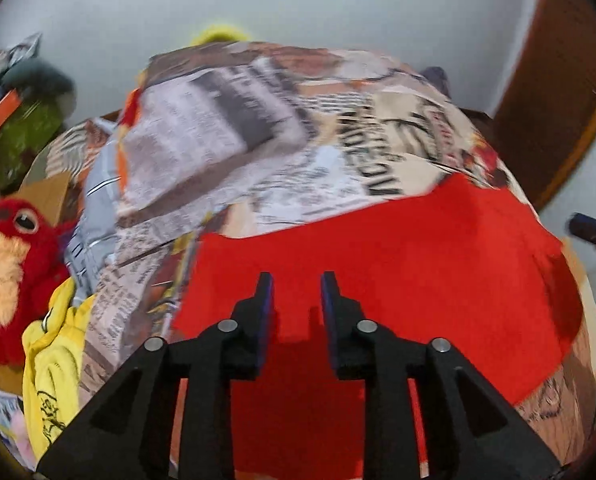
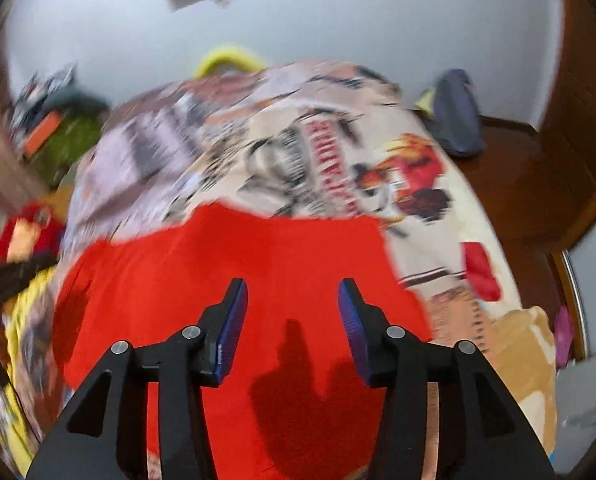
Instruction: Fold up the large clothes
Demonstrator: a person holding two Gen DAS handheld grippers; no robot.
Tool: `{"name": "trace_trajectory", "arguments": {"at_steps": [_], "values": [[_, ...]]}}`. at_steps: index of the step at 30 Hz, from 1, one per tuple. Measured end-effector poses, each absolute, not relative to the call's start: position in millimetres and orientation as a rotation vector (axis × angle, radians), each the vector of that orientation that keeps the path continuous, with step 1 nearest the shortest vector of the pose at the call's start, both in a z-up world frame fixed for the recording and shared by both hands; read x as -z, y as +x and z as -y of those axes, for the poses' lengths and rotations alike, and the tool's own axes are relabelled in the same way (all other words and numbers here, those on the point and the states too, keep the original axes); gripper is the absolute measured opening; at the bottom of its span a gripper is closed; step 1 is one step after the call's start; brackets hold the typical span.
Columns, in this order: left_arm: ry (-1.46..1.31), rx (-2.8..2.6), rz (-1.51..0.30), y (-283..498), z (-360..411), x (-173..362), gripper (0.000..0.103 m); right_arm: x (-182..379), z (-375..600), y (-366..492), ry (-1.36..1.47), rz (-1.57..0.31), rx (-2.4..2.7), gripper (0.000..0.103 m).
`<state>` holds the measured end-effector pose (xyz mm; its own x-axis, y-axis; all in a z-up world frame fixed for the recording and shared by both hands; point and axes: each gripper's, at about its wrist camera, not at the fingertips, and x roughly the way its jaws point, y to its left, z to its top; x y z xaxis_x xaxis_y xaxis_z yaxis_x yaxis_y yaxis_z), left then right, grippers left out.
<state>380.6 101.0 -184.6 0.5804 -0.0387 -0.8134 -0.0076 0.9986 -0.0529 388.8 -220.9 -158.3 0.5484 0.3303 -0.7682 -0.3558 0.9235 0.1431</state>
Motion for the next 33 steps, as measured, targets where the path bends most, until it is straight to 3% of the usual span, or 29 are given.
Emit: {"name": "trace_trajectory", "arguments": {"at_steps": [8, 18, 20, 22, 33], "values": [[0.004, 0.135, -0.906, 359.7, -45.2, 177.7, 0.039, 176.1, 152.2, 358.0, -0.144, -0.912, -0.568, 0.044], [0.026, 0.150, -1.042, 362.7, -36.3, 237.2, 0.040, 223.2, 127.2, 357.5, -0.256, -1.035, -0.557, 0.046], [0.036, 0.144, -1.048, 357.9, -40.0, 249.6, 0.049, 225.7, 136.2, 355.5, -0.241, -1.019, -0.546, 0.055], [0.035, 0.123, -1.022, 350.8, -46.7, 251.9, 0.062, 225.2, 145.4, 352.9, -0.228, -1.001, -0.520, 0.071], [-0.101, 0.060, -1.053, 320.9, -90.4, 256.9, 0.068, 226.0, 188.5, 344.9, -0.195, -0.999, -0.408, 0.073]]}}
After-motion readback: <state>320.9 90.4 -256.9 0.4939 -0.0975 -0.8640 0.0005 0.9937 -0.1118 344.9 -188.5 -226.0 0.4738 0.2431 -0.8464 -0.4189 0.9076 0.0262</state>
